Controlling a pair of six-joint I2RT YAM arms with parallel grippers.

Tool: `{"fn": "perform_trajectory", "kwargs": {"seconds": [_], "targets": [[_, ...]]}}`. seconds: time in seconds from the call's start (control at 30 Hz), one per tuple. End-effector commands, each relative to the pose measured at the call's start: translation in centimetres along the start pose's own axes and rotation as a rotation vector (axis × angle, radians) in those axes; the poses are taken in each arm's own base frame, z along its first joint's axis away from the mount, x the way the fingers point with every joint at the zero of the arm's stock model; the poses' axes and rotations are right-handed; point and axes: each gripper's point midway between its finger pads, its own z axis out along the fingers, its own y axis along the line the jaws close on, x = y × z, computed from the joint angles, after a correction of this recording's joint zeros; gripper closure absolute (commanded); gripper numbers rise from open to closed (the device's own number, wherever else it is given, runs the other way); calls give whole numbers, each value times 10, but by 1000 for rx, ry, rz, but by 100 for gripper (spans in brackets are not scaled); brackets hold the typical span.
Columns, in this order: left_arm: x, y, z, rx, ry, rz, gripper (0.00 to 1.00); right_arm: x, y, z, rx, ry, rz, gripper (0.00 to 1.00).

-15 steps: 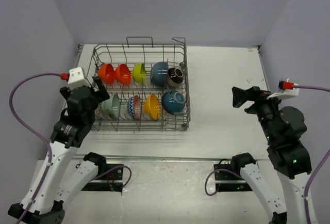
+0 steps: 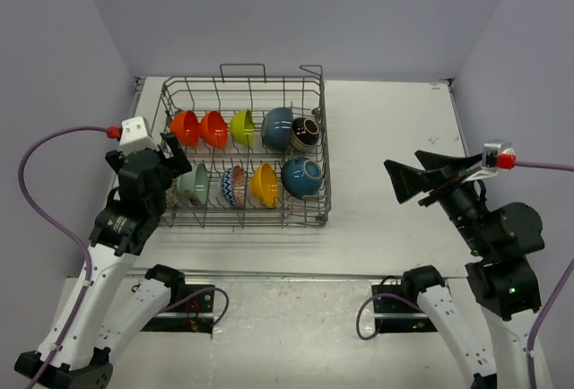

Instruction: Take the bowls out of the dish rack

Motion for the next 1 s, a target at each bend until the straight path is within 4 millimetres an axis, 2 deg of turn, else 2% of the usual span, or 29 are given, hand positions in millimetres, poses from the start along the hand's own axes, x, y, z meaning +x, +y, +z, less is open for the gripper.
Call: {"fn": "perform_trajectory", "kwargs": {"seconds": [0.0,0.07,0.1,0.13,0.17,0.2,0.23,0.27,0.33,0.37,0.4,0.43,0.47,0.5,0.53,0.57,0.6,0.63,0.67,0.7,0.73,0.77,0.8,0.83,0.9,0.93,0.97], "targets": [[-6,-2,1,3,-37,-44,0,-24,50,4,-230,-11,7,1],[-7,-3,0,13,-42,-50,0,-15,68,17,-340,84,51,1],[-8,-4,-1,19,-44,-58,0,-23,80,19,-401,74,57,1],[-8,-3,-1,19,-44,-60,0,-15,81,33,-426,127,89,1],[-9,-2,-3,19,-48,-66,0,-12,91,34,-482,180,137,1],[-8,-1,-3,21,-49,-72,0,-17,98,38,-509,194,154,1],[-6,-1,-3,22,-44,-70,0,-9,96,55,-503,247,205,1],[-6,1,-4,20,-50,-74,0,-8,97,63,-504,266,221,1],[-5,1,-4,22,-50,-75,0,-12,110,76,-539,281,240,1],[-5,3,-4,20,-51,-76,0,-1,109,94,-528,318,268,1],[-4,2,-4,24,-50,-73,0,-3,120,101,-547,320,283,1],[-5,2,-5,28,-52,-74,0,2,122,111,-536,342,305,1],[-4,1,-5,33,-48,-73,0,10,128,133,-514,370,325,1],[-4,1,-4,35,-48,-74,0,19,129,142,-481,404,337,1],[-2,1,-4,33,-44,-72,0,32,131,163,-419,435,340,1],[-1,1,-4,34,-42,-71,0,37,138,168,-434,450,333,1],[0,1,-4,34,-40,-69,0,46,127,184,-331,440,323,1],[-1,1,-4,34,-42,-71,0,43,128,193,-293,423,303,1],[0,1,-3,36,-38,-70,0,54,132,199,-265,436,291,1],[1,1,-3,36,-37,-68,0,75,115,218,-146,442,257,1],[0,1,-4,39,-40,-70,0,74,113,225,-104,425,234,1],[0,0,-4,42,-39,-70,0,87,118,228,-79,440,210,1],[1,1,-4,41,-38,-69,0,113,104,238,8,479,162,1],[0,1,-4,40,-39,-71,0,118,114,239,7,492,148,1],[0,1,-4,41,-42,-72,0,151,111,245,51,554,95,1],[1,1,-4,41,-41,-71,0,162,122,241,43,574,79,1],[0,1,-5,42,-40,-71,0,172,122,241,56,594,59,1]]}}
